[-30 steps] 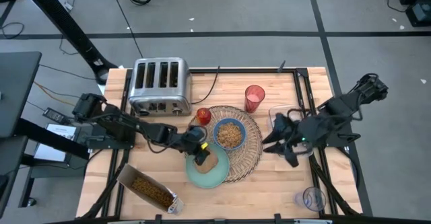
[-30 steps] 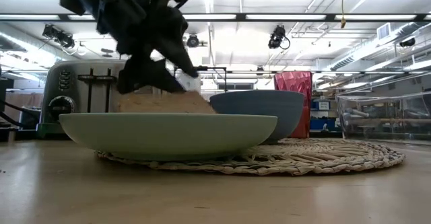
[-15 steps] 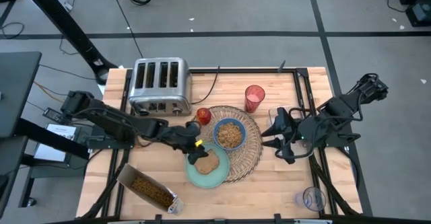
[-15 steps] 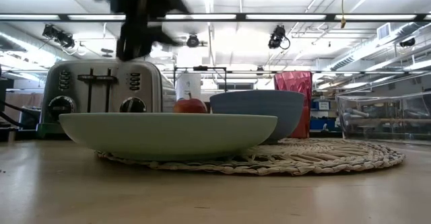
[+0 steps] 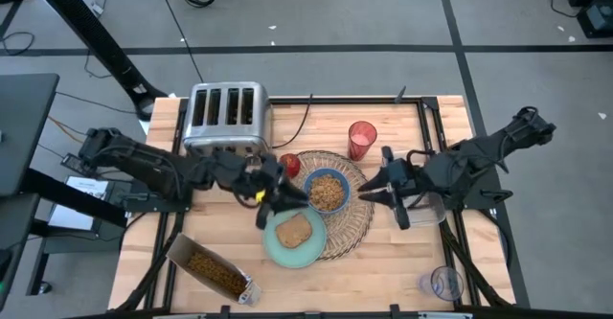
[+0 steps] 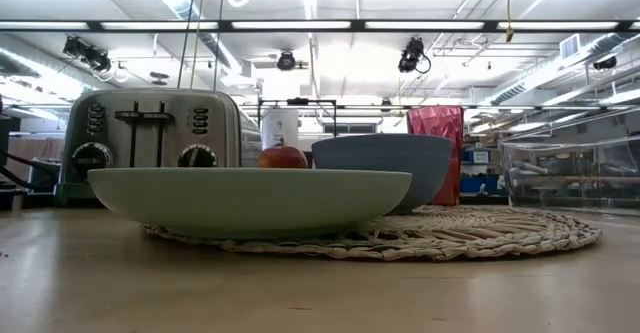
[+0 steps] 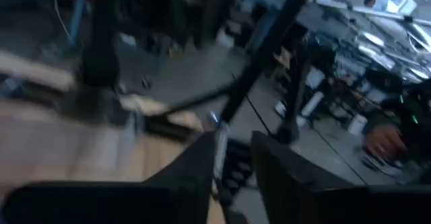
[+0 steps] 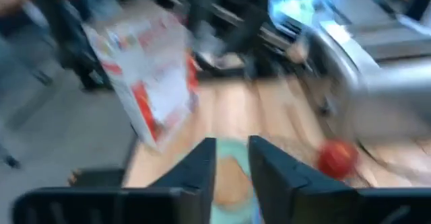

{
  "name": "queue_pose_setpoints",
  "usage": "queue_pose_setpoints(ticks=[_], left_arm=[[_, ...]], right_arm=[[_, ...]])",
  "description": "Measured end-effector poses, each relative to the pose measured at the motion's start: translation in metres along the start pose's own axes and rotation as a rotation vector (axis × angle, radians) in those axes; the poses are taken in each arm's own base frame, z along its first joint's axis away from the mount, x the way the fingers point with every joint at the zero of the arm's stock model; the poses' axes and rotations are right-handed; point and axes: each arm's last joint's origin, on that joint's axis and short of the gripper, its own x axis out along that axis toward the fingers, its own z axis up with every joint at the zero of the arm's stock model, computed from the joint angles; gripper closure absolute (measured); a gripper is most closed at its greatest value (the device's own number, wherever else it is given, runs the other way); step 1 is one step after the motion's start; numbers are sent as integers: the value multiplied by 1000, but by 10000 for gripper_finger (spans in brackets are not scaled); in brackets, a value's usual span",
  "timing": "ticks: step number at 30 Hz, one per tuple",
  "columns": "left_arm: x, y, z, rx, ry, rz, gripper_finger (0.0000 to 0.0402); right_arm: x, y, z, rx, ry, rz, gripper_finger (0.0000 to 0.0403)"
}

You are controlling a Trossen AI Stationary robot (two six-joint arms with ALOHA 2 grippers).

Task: Arrange a breakfast setting
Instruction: Put the blue spoon on the brown mat to the right of the blue bowl

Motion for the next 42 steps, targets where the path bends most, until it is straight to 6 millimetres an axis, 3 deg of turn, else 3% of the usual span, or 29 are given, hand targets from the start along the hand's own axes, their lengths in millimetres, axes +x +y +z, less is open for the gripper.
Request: queue_pose_setpoints(ticks=[4,6,13,22,26,29,37,42], left_arm=[[-3,13,14,56,-63,22,373],[-10,15,23,79,-86,3,391],[-33,26,41,92,-83,71,392],[-73,16,62,228,-142,164,395],[-83,14,69,313,-171,179,396],[-90,18,74,340,-192,228,396],[-91,33,78,210,-247,360,374],[-91,32,79,211,-258,356,370]], right_arm=[[7,-10,-10,18,-144,128,386],[5,-19,-16,37,-205,140,393],[-17,-49,-28,72,-378,83,397],[-61,-68,-27,-27,-443,22,399],[-74,-71,-26,-42,-469,140,400],[-75,-75,-26,-34,-463,168,400],[-69,-92,-32,78,-419,-197,367],[-63,-93,-29,131,-432,-195,359]])
